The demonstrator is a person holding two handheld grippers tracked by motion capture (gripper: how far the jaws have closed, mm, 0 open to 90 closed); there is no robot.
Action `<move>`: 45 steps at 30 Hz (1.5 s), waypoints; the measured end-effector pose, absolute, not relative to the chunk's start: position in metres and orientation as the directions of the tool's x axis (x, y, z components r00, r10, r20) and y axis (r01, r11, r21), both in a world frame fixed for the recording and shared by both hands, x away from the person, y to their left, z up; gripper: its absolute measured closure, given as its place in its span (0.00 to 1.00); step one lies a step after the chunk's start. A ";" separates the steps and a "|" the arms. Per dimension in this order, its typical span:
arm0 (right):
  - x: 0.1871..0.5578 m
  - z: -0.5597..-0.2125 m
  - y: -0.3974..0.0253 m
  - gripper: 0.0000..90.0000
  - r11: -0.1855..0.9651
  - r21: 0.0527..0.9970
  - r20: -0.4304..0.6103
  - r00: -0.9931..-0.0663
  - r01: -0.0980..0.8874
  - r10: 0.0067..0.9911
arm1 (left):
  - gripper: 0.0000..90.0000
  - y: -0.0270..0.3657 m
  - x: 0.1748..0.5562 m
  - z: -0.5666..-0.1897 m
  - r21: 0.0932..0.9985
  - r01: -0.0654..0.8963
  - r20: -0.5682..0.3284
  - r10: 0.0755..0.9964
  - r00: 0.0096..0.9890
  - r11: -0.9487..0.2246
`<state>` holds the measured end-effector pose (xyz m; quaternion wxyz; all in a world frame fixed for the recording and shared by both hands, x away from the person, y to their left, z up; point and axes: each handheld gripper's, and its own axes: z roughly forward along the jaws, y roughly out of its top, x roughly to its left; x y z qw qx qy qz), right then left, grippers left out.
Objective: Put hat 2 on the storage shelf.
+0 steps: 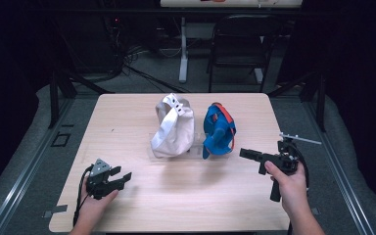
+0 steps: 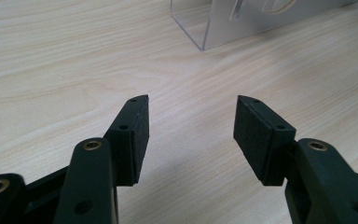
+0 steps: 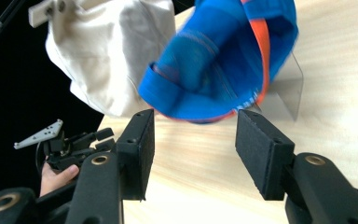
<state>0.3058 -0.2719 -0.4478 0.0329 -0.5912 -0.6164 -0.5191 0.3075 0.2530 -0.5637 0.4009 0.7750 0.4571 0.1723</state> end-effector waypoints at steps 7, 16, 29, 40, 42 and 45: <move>0.294 -0.491 -0.278 0.52 -0.237 0.582 0.671 -0.294 0.778 0.681 | 0.51 0.253 0.308 -0.565 0.780 0.571 -0.103 0.849 0.518 -0.255; 0.278 -0.528 -0.268 0.52 -0.186 0.622 0.617 -0.329 0.761 0.715 | 0.51 0.253 0.308 -0.565 0.775 0.575 -0.102 0.848 0.521 -0.260; 0.270 -0.549 -0.260 0.52 -0.189 0.645 0.612 -0.352 0.740 0.709 | 0.51 0.253 0.308 -0.565 0.775 0.574 -0.100 0.845 0.526 -0.265; 0.272 -0.559 -0.257 0.53 -0.186 0.653 0.603 -0.355 0.734 0.714 | 0.50 0.252 0.308 -0.565 0.775 0.573 -0.101 0.843 0.528 -0.267; 0.272 -0.560 -0.256 0.53 -0.194 0.651 0.608 -0.351 0.734 0.712 | 0.50 0.251 0.308 -0.565 0.780 0.570 -0.103 0.844 0.526 -0.260; 0.273 -0.561 -0.255 0.53 -0.190 0.654 0.606 -0.357 0.732 0.711 | 0.50 0.251 0.308 -0.565 0.781 0.567 -0.100 0.844 0.527 -0.262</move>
